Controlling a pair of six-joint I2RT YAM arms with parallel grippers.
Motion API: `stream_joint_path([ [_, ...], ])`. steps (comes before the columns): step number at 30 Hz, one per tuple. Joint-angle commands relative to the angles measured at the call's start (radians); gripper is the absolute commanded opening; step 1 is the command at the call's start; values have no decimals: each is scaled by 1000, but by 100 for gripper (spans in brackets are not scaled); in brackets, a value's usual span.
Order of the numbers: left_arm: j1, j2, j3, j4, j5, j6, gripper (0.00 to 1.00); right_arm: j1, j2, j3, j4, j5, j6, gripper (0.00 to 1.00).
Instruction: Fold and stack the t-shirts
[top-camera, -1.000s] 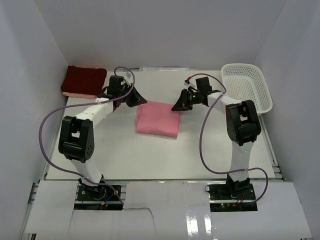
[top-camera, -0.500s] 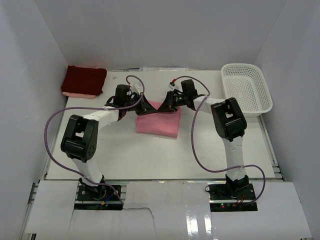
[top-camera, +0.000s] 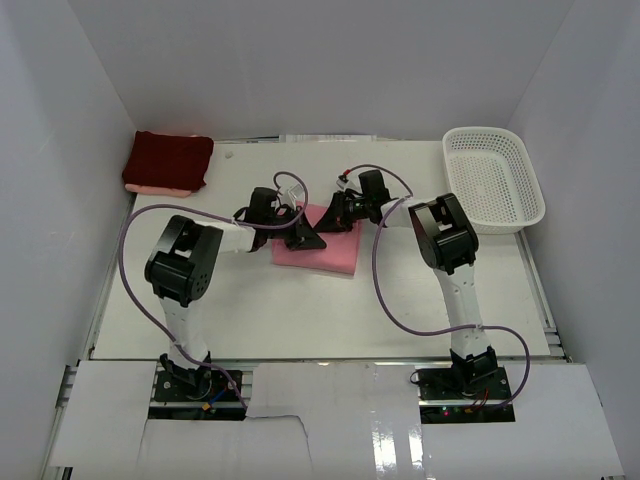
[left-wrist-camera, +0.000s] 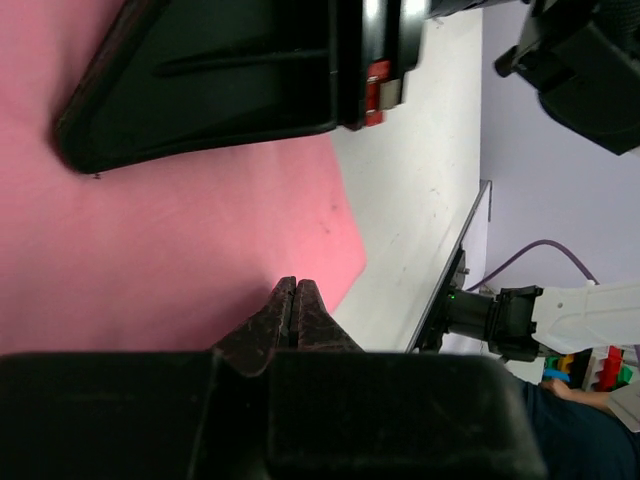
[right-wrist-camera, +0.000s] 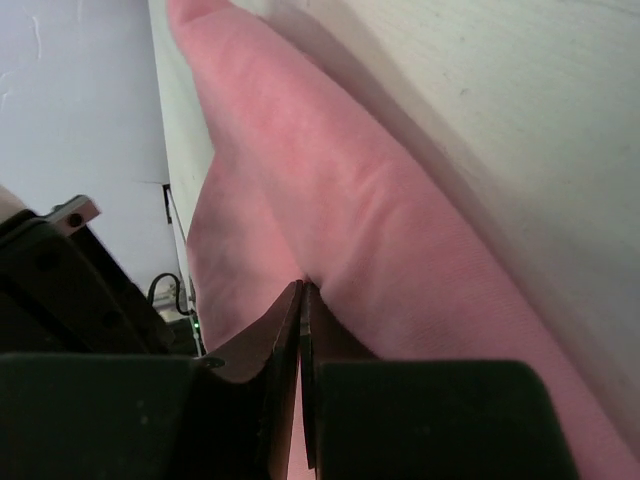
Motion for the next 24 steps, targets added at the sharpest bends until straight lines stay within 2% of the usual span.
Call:
stream_joint_path([
  [1, -7, 12, -23, 53, 16, 21, 0, -2, 26, 22, 24, 10, -18, 8],
  [14, -58, 71, -110, 105, 76, 35, 0, -2, 46, 7, 18, 25, -37, 8],
  [21, -61, 63, -319, 154, 21, 15, 0, -2, 45, 32, -35, 37, -74, 8],
  [24, -65, 14, -382, 189, 27, -17, 0, -2, 55, 48, -42, 36, -80, 8],
])
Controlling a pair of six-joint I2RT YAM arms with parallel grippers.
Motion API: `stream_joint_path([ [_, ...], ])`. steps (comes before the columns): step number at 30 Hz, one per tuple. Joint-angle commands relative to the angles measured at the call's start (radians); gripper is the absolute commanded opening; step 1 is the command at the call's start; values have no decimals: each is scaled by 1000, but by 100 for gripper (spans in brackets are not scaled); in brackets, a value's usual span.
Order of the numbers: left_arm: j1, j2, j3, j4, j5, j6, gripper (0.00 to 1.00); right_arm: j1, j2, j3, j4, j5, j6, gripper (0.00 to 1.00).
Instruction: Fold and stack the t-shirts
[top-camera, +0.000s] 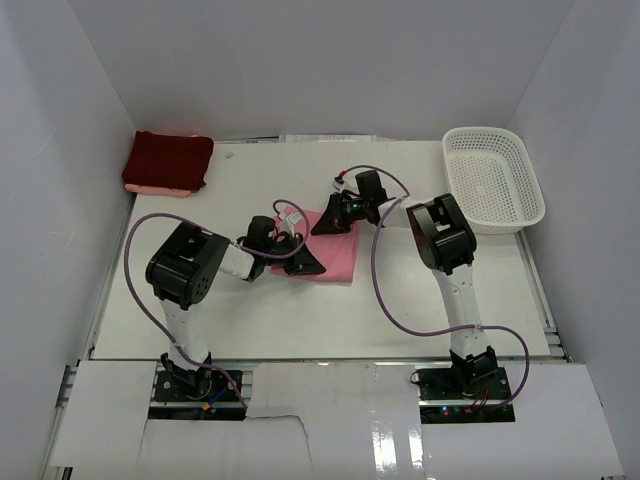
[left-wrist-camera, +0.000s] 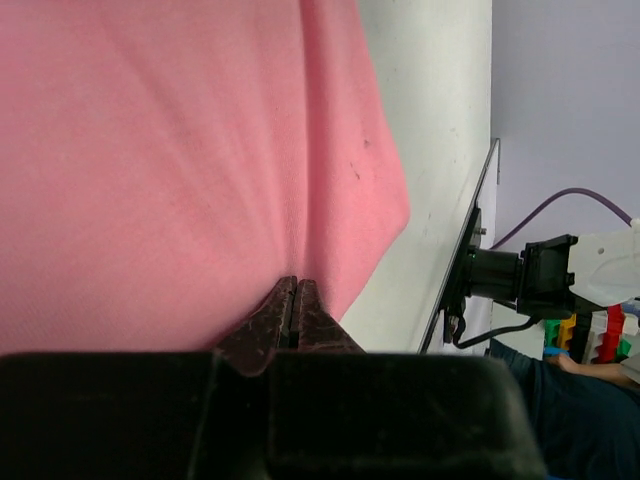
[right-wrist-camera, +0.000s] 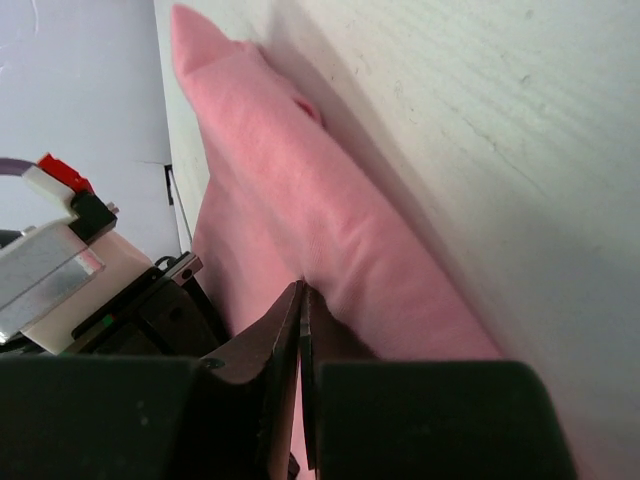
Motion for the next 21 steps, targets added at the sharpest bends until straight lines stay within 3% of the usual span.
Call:
stream_joint_path([
  [1, -24, -32, -150, -107, 5, 1, 0, -10, 43, 43, -36, 61, -60, 8],
  [7, -42, -371, -222, -107, -38, -53, 0, -10, 62, 83, -64, 59, -77, 8],
  [12, -42, -559, -98, -234, -92, -34, 0, -9, 71, 96, -75, 55, -80, 8],
  [17, -36, -604, 50, -461, -244, 7, 4, -9, 59, 125, -79, 30, -75, 8],
  [19, 13, -595, 43, -474, -270, -19, 6, -9, 37, 132, -78, 16, -66, 8],
  [21, 104, -577, -13, -431, -236, -78, 13, -6, 2, 136, -67, 1, -54, 17],
])
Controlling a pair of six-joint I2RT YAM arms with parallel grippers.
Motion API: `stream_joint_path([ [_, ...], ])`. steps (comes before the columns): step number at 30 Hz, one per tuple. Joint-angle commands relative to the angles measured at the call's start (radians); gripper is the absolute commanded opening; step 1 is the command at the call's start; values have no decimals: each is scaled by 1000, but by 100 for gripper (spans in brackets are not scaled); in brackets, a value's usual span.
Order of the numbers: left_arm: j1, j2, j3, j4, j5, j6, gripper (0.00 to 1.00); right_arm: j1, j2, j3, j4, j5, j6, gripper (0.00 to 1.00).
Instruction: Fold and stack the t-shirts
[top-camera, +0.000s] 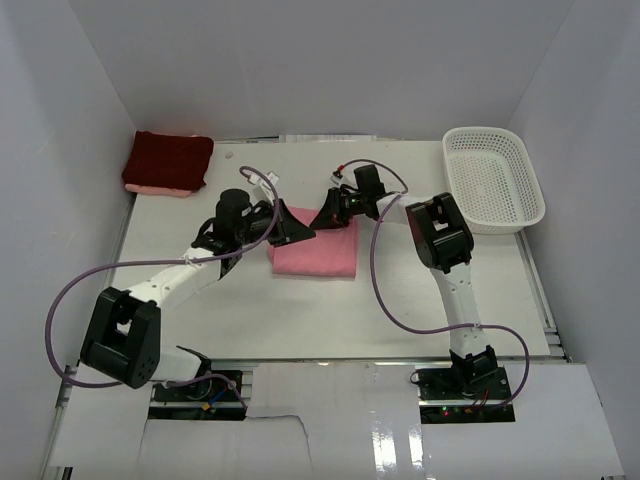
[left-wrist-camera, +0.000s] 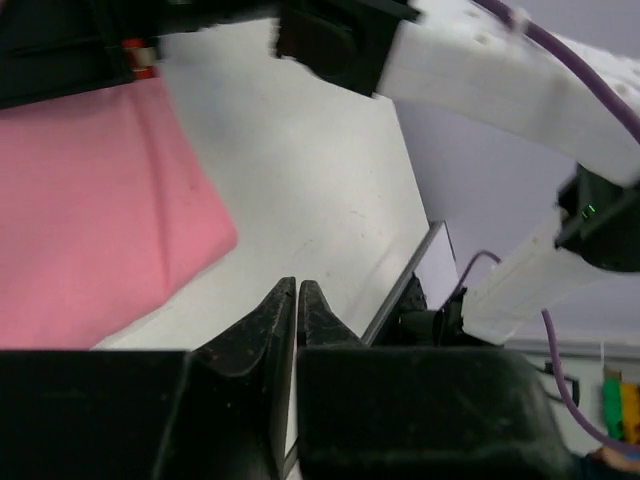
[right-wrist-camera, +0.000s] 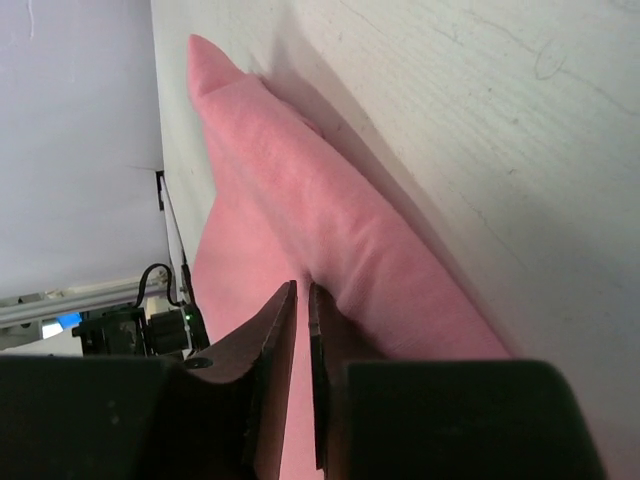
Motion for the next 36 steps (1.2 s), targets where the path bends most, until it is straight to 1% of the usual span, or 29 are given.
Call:
stream_joint_path([
  [1, 125, 20, -71, -81, -44, -57, 18, -5, -46, 38, 4, -8, -8, 18],
  [2, 152, 22, -76, -95, -56, -57, 29, -5, -77, 39, 9, -12, -5, 18],
  [3, 160, 23, -64, -119, -120, -51, 36, -5, -95, 41, 9, -16, -3, 18],
  [6, 172, 51, -1, -204, -200, -16, 47, -5, -161, 53, -2, -34, -3, 20],
  [9, 182, 124, 53, -267, -212, 6, 49, -5, -233, 61, -20, -39, -6, 26],
  [10, 185, 147, 85, -294, -212, 7, 49, -5, -250, 59, -25, -40, -6, 34],
  [12, 189, 213, 109, -310, -205, 24, 52, -5, -306, 54, -43, -39, -17, 43],
  [13, 189, 232, 134, -334, -212, 32, 60, -5, -324, 51, -54, -39, -24, 49],
  [14, 191, 250, 145, -339, -217, 43, 64, -5, -362, 47, -83, -34, -32, 51],
  [15, 189, 281, 157, -369, -247, 61, 64, -8, -384, 32, -97, -23, -52, 55],
  [16, 191, 291, 184, -388, -273, 75, 65, -9, -404, 22, -109, -20, -63, 56],
  [17, 191, 302, 195, -400, -303, 89, 65, -11, -451, 10, -131, -14, -74, 61],
  [18, 191, 314, 206, -419, -335, 96, 65, -12, -476, -2, -143, -5, -83, 61],
  [19, 189, 319, 226, -449, -402, 116, 65, -14, -515, -21, -154, 13, -106, 64],
  [20, 189, 322, 232, -457, -430, 125, 65, -15, -533, -27, -206, 21, -121, 65],
  [23, 189, 330, 252, -480, -517, 145, 66, -19, -588, -28, -287, 53, -181, 66],
  [25, 189, 335, 261, -497, -548, 149, 66, -23, -626, -59, -298, 55, -198, 66],
  [26, 189, 335, 263, -497, -567, 149, 68, -25, -638, -73, -300, 55, -202, 66],
  [27, 189, 336, 264, -497, -573, 149, 70, -28, -651, -87, -301, 58, -206, 66],
  [32, 189, 402, 295, -489, -544, 164, 71, -42, -706, -180, -301, 53, -227, 66],
  [36, 191, 457, 315, -456, -450, 161, 73, -54, -734, -226, -301, 52, -235, 67],
])
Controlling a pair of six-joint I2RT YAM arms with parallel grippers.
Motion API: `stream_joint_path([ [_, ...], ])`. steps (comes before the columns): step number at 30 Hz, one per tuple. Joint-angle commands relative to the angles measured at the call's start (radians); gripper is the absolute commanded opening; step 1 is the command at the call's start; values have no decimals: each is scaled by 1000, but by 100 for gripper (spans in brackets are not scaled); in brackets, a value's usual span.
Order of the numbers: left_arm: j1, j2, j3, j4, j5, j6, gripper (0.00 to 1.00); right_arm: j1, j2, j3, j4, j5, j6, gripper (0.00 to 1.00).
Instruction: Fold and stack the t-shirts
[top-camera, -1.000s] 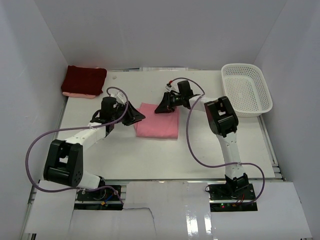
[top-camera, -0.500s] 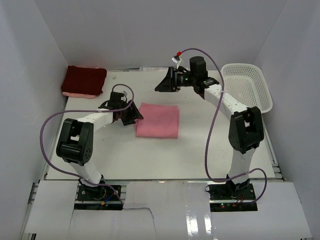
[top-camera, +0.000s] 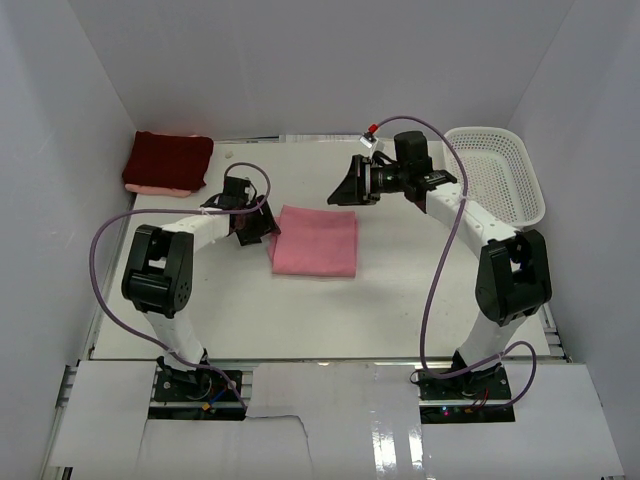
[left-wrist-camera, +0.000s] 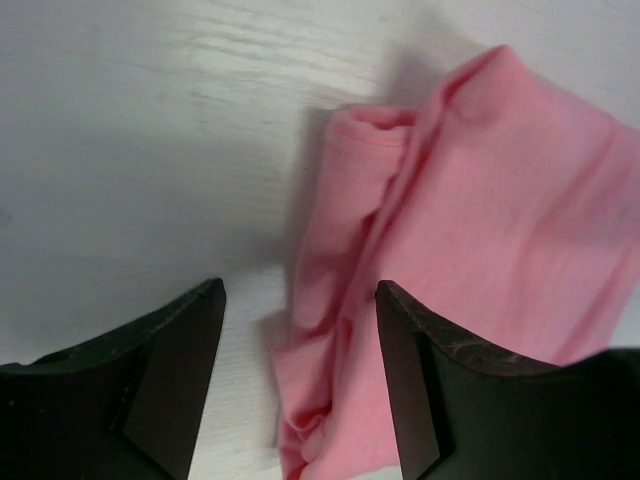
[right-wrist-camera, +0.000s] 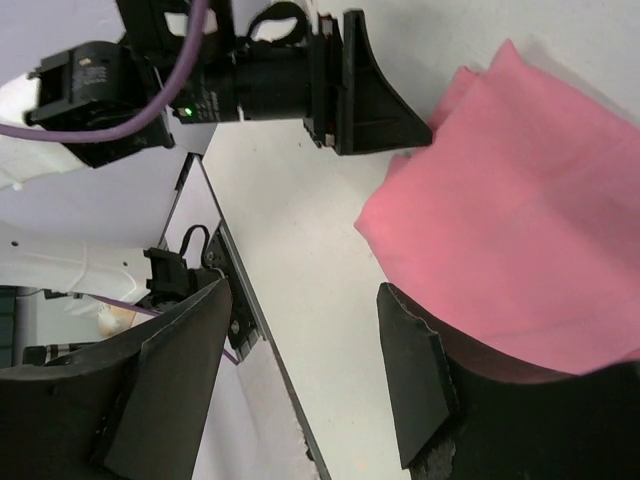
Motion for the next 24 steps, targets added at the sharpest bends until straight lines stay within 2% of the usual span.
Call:
stream_joint_path([
  [1, 3, 29, 36, 24, 73, 10, 73, -13, -69, -30, -9, 2, -35, 67],
  [13, 2, 43, -4, 109, 177, -7, 79, -27, -86, -73, -16, -2, -46, 67],
  [18, 2, 90, 15, 75, 197, 4, 66, -30, -91, -82, -16, -5, -47, 67],
  [24, 2, 133, 27, 32, 185, 17, 57, -38, -103, -96, -16, -9, -47, 67],
])
